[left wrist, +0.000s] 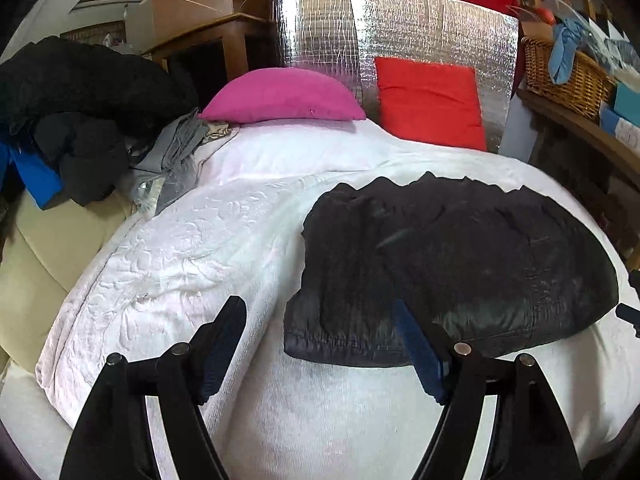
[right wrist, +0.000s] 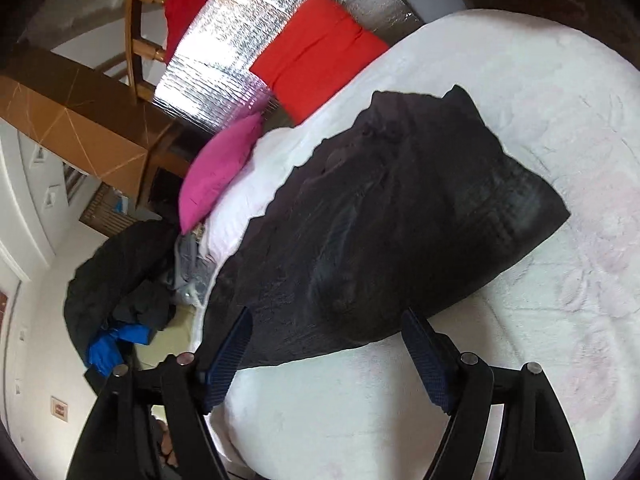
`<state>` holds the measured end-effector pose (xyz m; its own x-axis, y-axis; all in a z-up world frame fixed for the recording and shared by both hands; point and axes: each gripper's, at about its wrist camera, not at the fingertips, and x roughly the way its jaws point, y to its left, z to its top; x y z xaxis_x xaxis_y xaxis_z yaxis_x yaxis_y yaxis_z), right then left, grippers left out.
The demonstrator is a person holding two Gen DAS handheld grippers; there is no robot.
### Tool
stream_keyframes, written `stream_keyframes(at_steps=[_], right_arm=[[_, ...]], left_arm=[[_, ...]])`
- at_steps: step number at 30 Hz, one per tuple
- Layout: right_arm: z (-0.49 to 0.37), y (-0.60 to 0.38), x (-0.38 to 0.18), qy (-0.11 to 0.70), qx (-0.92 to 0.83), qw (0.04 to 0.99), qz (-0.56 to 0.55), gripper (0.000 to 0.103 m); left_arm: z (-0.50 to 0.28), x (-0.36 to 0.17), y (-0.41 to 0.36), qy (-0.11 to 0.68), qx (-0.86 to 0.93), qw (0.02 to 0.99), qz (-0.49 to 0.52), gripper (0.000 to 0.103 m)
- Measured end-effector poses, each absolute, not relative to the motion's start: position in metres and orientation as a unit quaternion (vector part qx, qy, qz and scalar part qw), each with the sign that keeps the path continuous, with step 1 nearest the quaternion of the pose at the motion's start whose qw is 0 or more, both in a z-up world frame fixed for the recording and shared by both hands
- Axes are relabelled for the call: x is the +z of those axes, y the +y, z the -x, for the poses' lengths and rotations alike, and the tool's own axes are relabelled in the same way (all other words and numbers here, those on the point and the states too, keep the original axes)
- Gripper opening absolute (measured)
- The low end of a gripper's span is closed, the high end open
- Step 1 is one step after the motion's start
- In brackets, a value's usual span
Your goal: Fold large clothes
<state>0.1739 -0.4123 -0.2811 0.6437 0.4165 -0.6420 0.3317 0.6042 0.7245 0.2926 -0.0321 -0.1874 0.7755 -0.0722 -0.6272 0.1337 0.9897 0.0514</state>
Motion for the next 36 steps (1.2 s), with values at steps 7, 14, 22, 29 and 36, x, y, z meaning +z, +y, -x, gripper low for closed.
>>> stream_keyframes(at_steps=[7, 14, 22, 29, 36], right_arm=[[-0.181, -0.407, -0.296, 0.442, 0.009, 0.776, -0.451, 0.080], [-0.176, -0.417, -0.308, 0.451, -0.011, 0.760, -0.468, 0.080], [-0.162, -0.433, -0.312, 0.445, -0.027, 0.755, -0.480, 0.080], [-0.163, -0.438, -0.323, 0.441, -0.042, 0.739, -0.507, 0.080], [-0.185, -0.440, -0.346, 0.436, -0.073, 0.722, -0.533, 0.081]], left_arm=[[-0.295, -0.189, -0.030, 0.334, -0.044, 0.940, -0.047, 0.077], [-0.296, -0.196, -0.032, 0.348, -0.030, 0.936, -0.050, 0.077], [-0.291, -0.205, -0.034, 0.369, -0.021, 0.928, -0.045, 0.077], [-0.305, -0.225, -0.040, 0.415, -0.044, 0.909, -0.019, 0.078], [-0.353, -0.253, -0.025, 0.495, -0.116, 0.849, 0.143, 0.080]])
